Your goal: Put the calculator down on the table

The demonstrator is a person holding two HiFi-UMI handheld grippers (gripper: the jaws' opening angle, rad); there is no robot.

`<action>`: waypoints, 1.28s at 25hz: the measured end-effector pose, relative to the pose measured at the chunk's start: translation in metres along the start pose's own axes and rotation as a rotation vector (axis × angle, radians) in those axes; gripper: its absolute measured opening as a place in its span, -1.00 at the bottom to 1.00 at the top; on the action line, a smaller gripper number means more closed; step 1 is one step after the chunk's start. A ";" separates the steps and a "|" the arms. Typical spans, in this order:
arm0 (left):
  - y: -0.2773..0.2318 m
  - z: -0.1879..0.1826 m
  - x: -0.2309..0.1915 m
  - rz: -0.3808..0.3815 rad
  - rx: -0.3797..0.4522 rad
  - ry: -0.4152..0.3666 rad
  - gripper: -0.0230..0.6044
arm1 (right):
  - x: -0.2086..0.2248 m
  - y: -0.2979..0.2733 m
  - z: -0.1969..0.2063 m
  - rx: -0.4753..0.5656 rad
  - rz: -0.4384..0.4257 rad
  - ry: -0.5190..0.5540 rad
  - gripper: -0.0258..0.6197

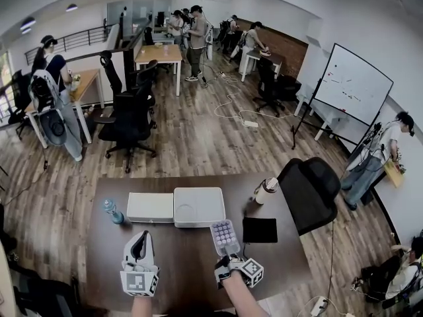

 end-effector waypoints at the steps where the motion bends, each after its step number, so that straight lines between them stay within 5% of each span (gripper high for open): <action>1: 0.000 0.001 0.000 0.000 0.000 0.003 -0.94 | 0.009 -0.002 -0.001 0.007 0.007 -0.009 -0.58; 14: -0.001 0.006 0.002 0.017 -0.001 -0.030 -0.94 | 0.118 -0.031 0.017 0.050 0.143 -0.146 -0.58; 32: 0.003 0.010 -0.013 0.014 -0.010 0.032 -0.94 | 0.147 -0.065 0.030 0.126 0.178 -0.140 -0.58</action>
Point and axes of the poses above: the fingertips, and each gripper's own axes: y backward along the fingers, x to its right, z out of its underside, the point moved 9 cm from there along y, backward along the fingers, and after that the axes turned 9 degrees about -x, right-handed, at the moved point
